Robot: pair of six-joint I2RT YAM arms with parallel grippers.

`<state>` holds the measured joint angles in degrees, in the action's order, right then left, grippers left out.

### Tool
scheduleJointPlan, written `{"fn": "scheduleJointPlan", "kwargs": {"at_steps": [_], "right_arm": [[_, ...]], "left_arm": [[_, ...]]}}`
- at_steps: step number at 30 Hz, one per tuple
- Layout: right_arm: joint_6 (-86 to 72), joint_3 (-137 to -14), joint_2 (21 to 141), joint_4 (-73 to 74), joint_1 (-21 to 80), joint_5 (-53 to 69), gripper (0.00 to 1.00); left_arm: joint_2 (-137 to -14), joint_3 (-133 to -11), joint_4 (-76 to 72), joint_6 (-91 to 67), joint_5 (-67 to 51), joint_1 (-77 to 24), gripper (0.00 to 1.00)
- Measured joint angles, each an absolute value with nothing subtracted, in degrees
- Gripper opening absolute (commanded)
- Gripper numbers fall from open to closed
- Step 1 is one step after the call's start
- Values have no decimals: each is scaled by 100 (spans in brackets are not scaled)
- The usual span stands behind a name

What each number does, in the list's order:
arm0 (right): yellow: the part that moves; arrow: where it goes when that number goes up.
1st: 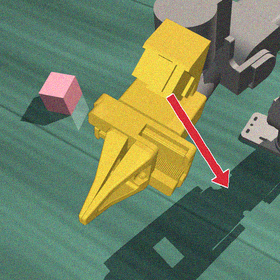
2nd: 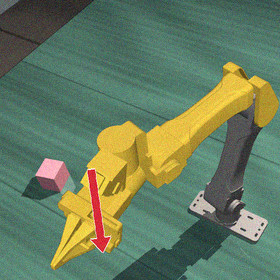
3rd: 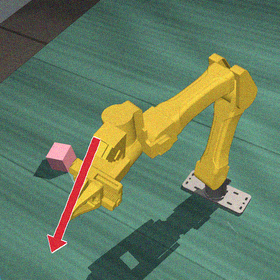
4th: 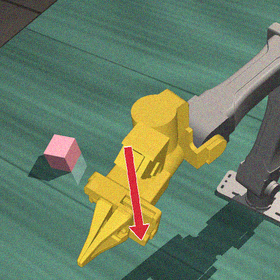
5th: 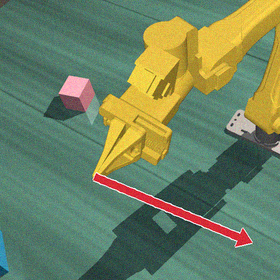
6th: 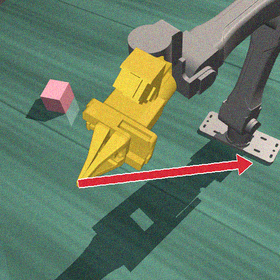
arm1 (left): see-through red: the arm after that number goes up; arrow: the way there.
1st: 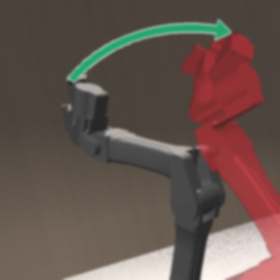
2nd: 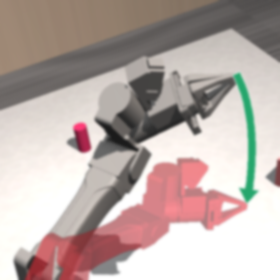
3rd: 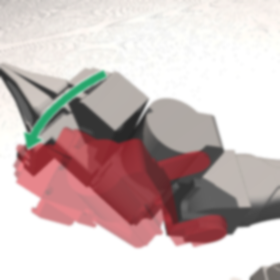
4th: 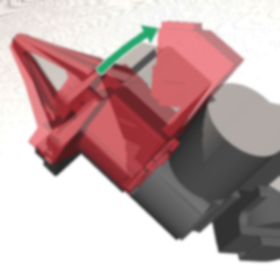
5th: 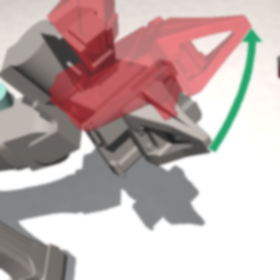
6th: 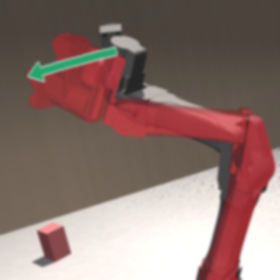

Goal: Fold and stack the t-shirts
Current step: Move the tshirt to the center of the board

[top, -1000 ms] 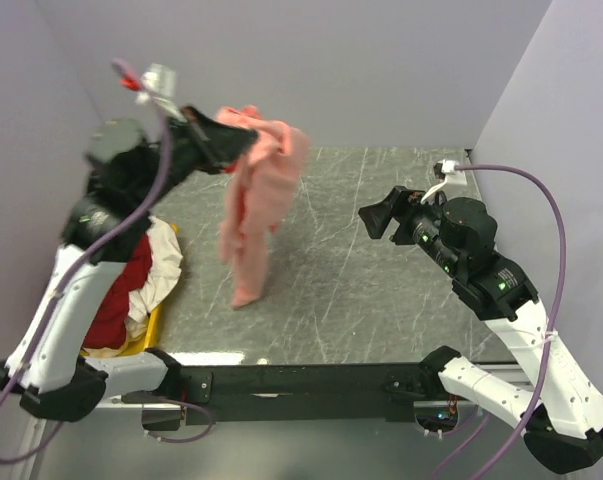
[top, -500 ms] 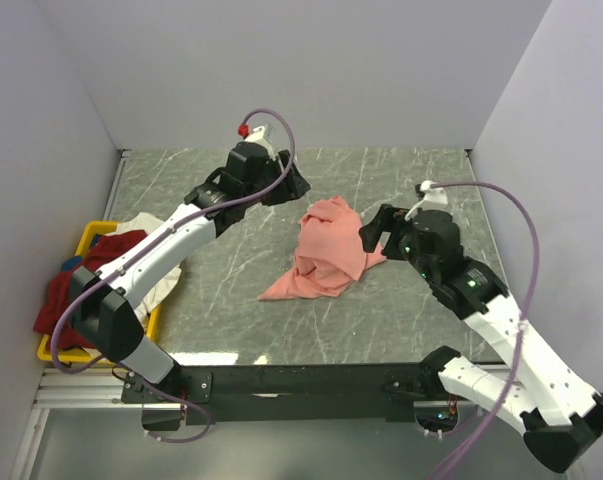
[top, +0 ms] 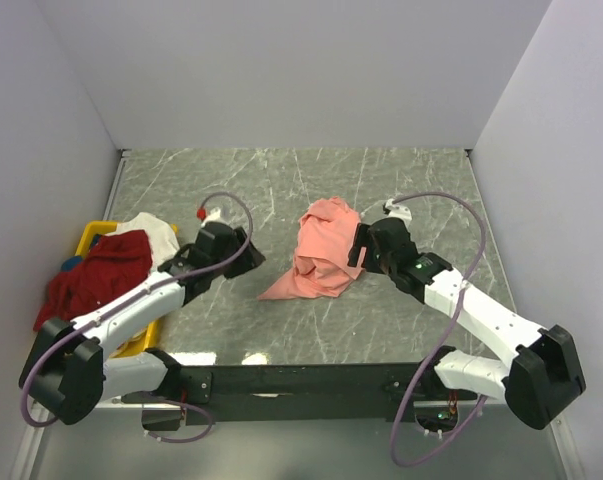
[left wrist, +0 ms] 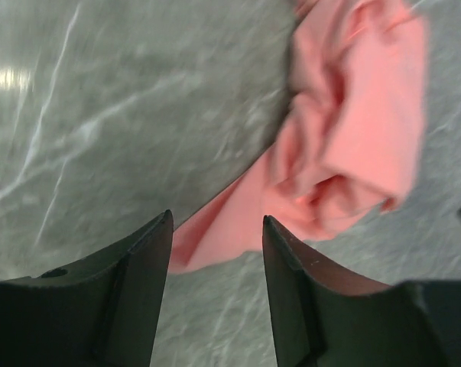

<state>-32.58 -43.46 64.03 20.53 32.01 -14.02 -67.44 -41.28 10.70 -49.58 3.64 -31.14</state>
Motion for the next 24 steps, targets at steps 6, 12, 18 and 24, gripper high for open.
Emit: {"fn": "scheduleJointPlan", "kwargs": {"at_steps": [6, 12, 18, 24], "right_arm": [[-3398, -4012, 6689, 1573, 3131, -1380, 84], [-3542, -3647, 7041, 897, 2681, -895, 81], [-3800, -3155, 7240, 47, 1979, 10, 70], [-4128, -3098, 7537, -598, 1793, 674, 63]], "left_arm": [[-6845, -3245, 770, -5280, 298, -3507, 56], [-7157, -3238, 440, -5400, 349, -3879, 56], [-7367, -3214, 283, -5483, 471, -3979, 54], [-7599, -3214, 248, -5500, 598, -4027, 52]]}}
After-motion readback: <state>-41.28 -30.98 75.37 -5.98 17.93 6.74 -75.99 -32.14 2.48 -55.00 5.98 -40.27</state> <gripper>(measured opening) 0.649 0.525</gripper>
